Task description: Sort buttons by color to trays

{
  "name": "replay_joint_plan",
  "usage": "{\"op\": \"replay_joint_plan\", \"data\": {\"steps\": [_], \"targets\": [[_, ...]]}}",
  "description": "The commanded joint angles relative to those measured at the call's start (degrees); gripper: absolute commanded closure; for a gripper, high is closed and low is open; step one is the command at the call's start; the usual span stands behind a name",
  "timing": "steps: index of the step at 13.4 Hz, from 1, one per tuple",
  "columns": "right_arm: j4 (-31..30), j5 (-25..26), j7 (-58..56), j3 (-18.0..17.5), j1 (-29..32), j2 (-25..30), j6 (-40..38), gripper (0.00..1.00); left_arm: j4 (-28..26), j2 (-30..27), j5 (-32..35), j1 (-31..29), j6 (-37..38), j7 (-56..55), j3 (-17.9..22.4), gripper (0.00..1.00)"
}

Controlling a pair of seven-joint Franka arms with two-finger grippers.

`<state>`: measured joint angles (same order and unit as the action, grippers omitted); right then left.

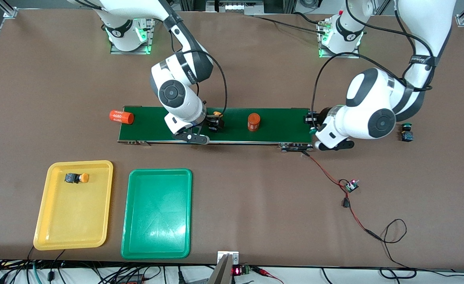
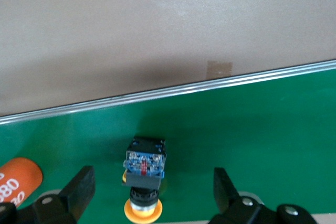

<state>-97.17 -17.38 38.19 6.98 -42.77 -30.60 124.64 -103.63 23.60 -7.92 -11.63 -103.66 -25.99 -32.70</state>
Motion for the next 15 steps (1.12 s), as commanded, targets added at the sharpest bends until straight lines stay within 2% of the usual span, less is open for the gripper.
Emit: {"op": "replay_joint_plan", "data": {"steps": [1,5,9,10,11,12,13,14,15], "targets": [[-0.39,-0.99,1.27,0.66,-0.91,-0.86,0.78,0.00,-0.26,2.23,-0.61,2.65,-3.29,-5.54,-0.43,0.86],[-0.66,-0.90,1.98,0.66,-1.00,-1.04,0.70,0.00,-0.87,6.19,-0.17,5.65,-7.43,-6.26,-0.43,0.86],[-1.27,-0.90,1.98,0.66,-1.09,-0.95,0.61,0.00,-2.01,8.56,0.09,6.00,-7.79,-6.26,-0.43,0.82],[-1.36,-0.90,1.98,0.66,-1.09,-0.95,0.61,0.04,-2.10,8.74,0.09,6.27,-7.79,-6.26,-0.43,0.75],[-1.62,-0.90,1.89,0.66,-1.09,-1.04,0.78,0.08,-2.19,8.83,0.09,6.27,-7.70,-6.18,-0.43,0.60],[-1.88,-0.90,1.89,0.66,-1.09,-1.04,0.87,0.15,-2.19,8.83,0.09,6.27,-7.70,-6.18,-0.34,0.51],[-1.89,-0.90,1.89,0.66,-1.00,-1.04,0.78,0.16,-2.10,8.83,0.09,6.18,-7.70,-6.09,-0.34,0.11],[-2.06,-0.90,1.89,0.66,-1.00,-1.04,0.78,0.27,-2.10,8.57,0.09,6.18,-7.61,-5.48,-0.34,0.00],[-2.06,-0.90,1.89,0.66,-1.00,-1.04,0.78,0.32,-2.10,8.39,0.09,6.18,-7.44,-5.39,-0.34,0.00]]}}
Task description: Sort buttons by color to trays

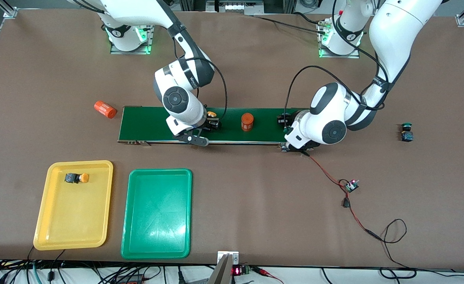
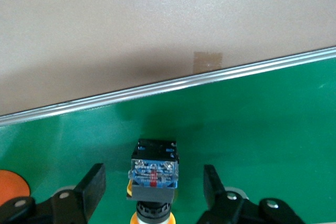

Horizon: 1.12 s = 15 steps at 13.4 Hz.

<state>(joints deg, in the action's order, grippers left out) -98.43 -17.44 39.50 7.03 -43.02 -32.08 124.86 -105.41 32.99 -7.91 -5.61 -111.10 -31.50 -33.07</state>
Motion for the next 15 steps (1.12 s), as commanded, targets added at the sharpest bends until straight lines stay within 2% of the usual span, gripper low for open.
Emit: {"op": "replay_joint_plan", "data": {"steps": [1,6,9,12,15], "targets": [[-0.80,-0.84,0.58,0.62,-0.75,0.44,0.56,0.44,-0.24,-1.52,0.09,0.07,0.35,0.04,0.02,0.00],[-1.06,-0.84,-0.04,0.62,-0.75,0.35,0.65,0.65,1.52,-7.84,0.09,-3.52,6.23,-0.05,0.72,0.00],[-0.97,-0.75,-1.08,0.97,-0.49,0.35,0.56,0.92,1.96,-11.18,0.53,-5.29,9.57,0.12,4.66,0.00],[-0.53,-0.75,-6.25,3.68,-0.31,2.89,0.21,0.97,1.96,-11.54,9.29,-6.60,13.18,1.87,8.97,0.00],[-0.27,-0.23,-9.08,5.71,0.65,6.58,-0.15,0.98,1.96,-11.98,11.69,-7.84,14.95,15.02,14.85,0.00]]}}
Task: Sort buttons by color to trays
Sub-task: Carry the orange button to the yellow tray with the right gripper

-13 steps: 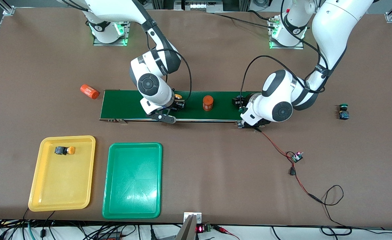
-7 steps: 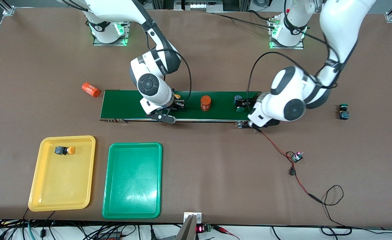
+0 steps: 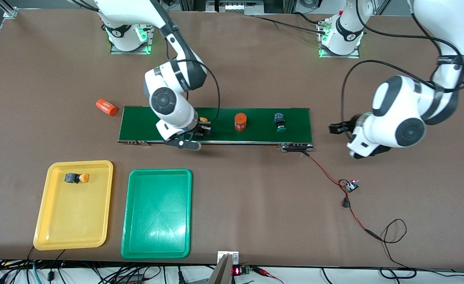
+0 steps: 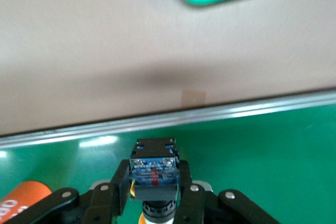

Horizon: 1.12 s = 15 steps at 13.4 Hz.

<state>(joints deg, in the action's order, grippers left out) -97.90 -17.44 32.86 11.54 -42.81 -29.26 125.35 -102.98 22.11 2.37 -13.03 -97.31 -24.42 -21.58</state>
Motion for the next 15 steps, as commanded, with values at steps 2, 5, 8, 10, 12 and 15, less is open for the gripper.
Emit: {"op": "replay_joint_plan", "data": {"steps": [2,5,8,10,12,15], "targets": [[-0.45,-0.23,-6.30,1.64,2.90,5.44,-0.63,0.98,-0.55,-0.66,7.27,-0.42,0.89,15.68,7.58,0.00],[-0.36,1.08,-17.43,1.65,9.57,6.15,-0.72,0.98,-1.52,0.65,13.45,-1.73,0.63,21.86,10.50,0.00],[-0.62,2.06,-35.34,1.65,17.56,5.27,-1.42,0.98,-3.70,1.71,15.91,-2.26,-3.13,27.13,14.01,0.00],[-0.62,2.06,-49.05,1.65,22.66,3.52,-1.43,0.98,-6.69,2.67,16.09,-3.49,-11.46,35.27,16.82,0.00],[-0.27,2.06,-61.10,1.65,26.89,1.59,-0.81,0.98,-6.88,5.30,16.18,-3.76,-17.54,42.15,20.16,0.00],[1.74,4.77,-84.63,1.65,30.85,-1.66,0.41,0.98,-7.41,7.86,16.18,-5.68,-23.52,46.22,21.93,0.00]]}}
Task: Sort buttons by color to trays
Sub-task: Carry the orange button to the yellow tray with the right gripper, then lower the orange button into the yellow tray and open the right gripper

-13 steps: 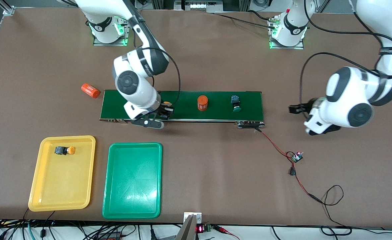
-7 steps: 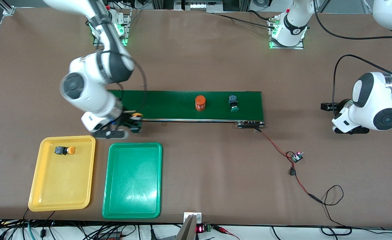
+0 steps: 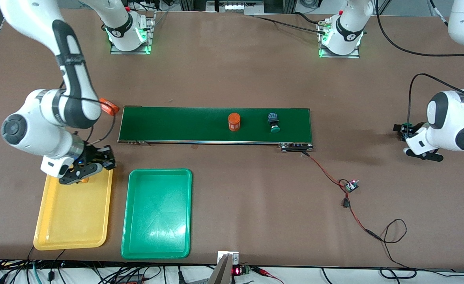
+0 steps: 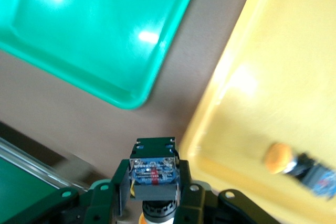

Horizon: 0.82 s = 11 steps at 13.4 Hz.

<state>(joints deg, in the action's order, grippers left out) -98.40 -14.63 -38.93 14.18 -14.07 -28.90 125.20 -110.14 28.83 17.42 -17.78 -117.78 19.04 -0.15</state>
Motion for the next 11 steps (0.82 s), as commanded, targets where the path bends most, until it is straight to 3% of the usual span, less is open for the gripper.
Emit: {"op": "replay_joint_plan", "data": {"steps": [1,4,5,9,11], "targets": [[2.34,2.67,-21.02,-1.00,2.90,-2.56,0.66,0.98,-0.86,1.75,1.12,-1.72,-4.81,3.01,0.50,0.00],[2.43,2.94,-39.68,-1.00,4.31,-5.20,4.94,0.98,-2.19,2.54,1.03,-1.99,-7.64,2.93,0.50,0.06],[2.34,2.94,-45.04,-1.00,4.40,-5.90,7.31,0.97,-2.19,2.98,1.03,-1.99,-7.99,3.02,0.50,0.13],[2.60,2.85,-52.47,-1.00,4.93,-7.05,10.67,0.96,-2.10,3.51,1.03,-1.99,-9.40,3.02,1.11,0.64],[3.65,2.76,-61.39,-1.09,4.40,-8.36,16.01,0.96,-1.84,3.08,1.03,-1.99,-8.18,2.93,1.03,0.75]]}}
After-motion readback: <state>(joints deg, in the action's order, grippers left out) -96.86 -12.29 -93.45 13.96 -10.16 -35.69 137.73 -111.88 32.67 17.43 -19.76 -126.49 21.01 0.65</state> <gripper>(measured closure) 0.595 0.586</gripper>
